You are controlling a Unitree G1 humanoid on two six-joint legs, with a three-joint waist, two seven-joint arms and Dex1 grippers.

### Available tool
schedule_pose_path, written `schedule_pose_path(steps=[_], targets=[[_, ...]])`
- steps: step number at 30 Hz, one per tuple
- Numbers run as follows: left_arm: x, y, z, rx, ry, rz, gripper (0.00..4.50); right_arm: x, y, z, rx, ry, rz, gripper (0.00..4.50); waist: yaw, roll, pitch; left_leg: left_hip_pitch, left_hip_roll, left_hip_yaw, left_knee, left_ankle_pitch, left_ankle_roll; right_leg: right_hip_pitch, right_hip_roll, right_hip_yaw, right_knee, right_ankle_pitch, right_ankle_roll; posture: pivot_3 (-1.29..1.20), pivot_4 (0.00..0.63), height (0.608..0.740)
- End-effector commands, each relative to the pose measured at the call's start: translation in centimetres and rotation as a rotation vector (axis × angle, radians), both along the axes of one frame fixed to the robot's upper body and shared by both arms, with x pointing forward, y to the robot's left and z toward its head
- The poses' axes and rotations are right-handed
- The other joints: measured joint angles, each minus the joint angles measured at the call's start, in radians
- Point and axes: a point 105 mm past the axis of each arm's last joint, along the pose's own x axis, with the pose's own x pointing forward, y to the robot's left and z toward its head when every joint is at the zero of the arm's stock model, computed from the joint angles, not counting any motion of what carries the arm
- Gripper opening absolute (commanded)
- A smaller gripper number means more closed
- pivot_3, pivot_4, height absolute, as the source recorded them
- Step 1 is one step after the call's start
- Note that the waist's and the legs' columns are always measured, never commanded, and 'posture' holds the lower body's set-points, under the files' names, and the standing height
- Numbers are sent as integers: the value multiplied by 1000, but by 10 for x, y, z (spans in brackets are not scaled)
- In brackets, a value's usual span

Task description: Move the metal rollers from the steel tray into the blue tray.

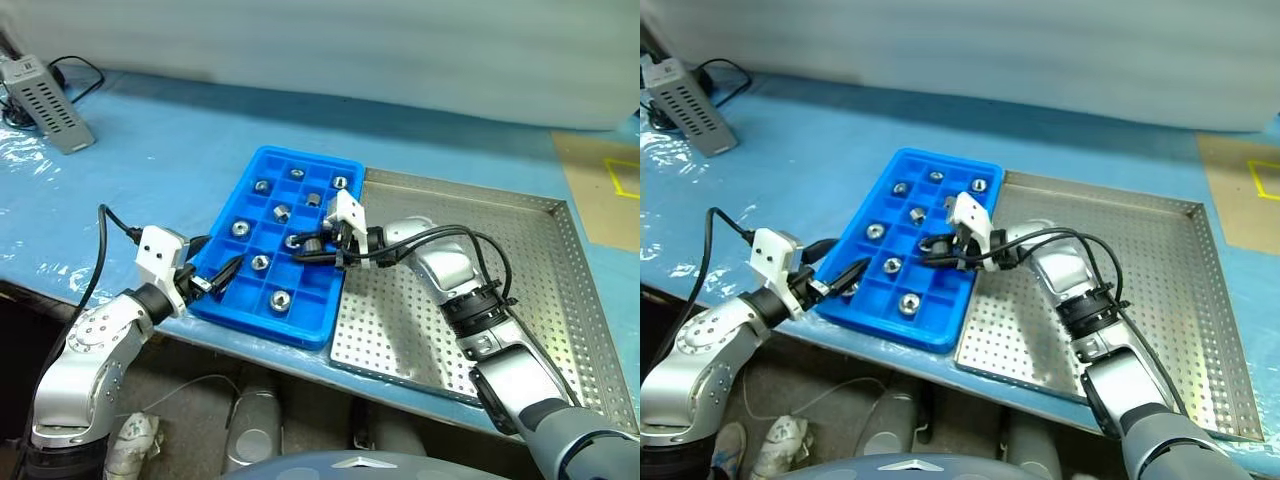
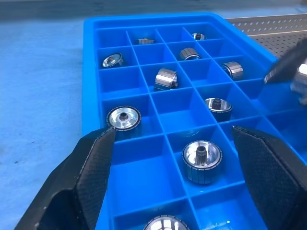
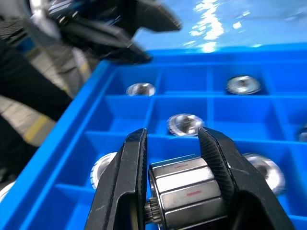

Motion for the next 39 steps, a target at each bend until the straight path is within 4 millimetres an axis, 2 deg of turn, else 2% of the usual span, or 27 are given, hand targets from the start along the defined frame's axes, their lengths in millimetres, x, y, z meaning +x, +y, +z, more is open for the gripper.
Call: schedule_pose_path(steps=[1,5,8,12,15,18,21,25,28,31,36,39], targets=[[-6,0,13,7,-52,5,4086,-5,-4,0,-22,-10,59,1246,0,0,0,1,0,0,-1,1,-1,0,0,0,0,0,0,302,150,740],[-2,-3,9,13,-46,-4,4086,-7,-6,-8,-46,5,54,1246,-2,0,0,3,0,0,-7,3,-5,-1,2,0,0,0,0,271,150,740],[4,-9,9,18,-52,-38,4086,-7,-12,-19,-107,-18,42,2285,-3,-1,0,3,1,0,-9,5,-7,-3,3,0,0,0,0,243,150,740],[15,-19,11,18,-58,-99,4086,3,-13,-12,-56,-37,-42,3608,-8,-1,-1,3,1,0,-9,5,-8,-3,3,1,0,0,0,172,150,740],[27,-30,12,13,-57,-149,4086,18,-19,3,19,-76,-156,3608,-11,-1,0,5,1,0,-9,5,-8,-2,3,1,1,0,0,84,150,740],[44,-46,13,-1,-60,-209,4086,37,-39,22,100,-116,-316,3608,-17,-1,-1,6,1,1,-8,6,-9,-2,3,2,2,0,0,-24,150,740],[54,-64,16,-22,-69,-293,4086,48,-65,30,112,-172,-450,3608,-40,-1,-1,5,0,2,-7,8,-12,-1,3,3,2,1,0,-98,150,740],[64,-86,15,-5,-79,-406,4086,52,-106,29,93,-225,-632,3608,-84,-2,-1,5,0,3,-7,8,-12,-2,3,4,2,1,0,-199,150,740],[70,-98,17,-8,-90,-456,4086,48,-131,27,99,-236,-745,3608,-115,-2,-1,3,0,3,-8,8,-11,-4,4,4,2,1,0,-230,150,740],[74,-106,15,-22,-91,-488,4500,47,-152,13,66,-222,-839,4475,-146,-2,-2,3,1,3,-7,7,-9,-5,3,4,2,1,0,-276,150,740],[88,-107,10,49,-118,-457,4500,54,-188,15,61,-307,-1045,4475,-176,-2,-2,5,1,4,-6,5,-6,-3,4,4,2,1,-1,-296,150,740],[92,-110,14,59,-136,-477,4500,54,-196,17,82,-309,-1069,4475,-175,-2,-2,5,1,4,-5,5,-6,-3,4,4,2,2,-2,-300,150,740]])
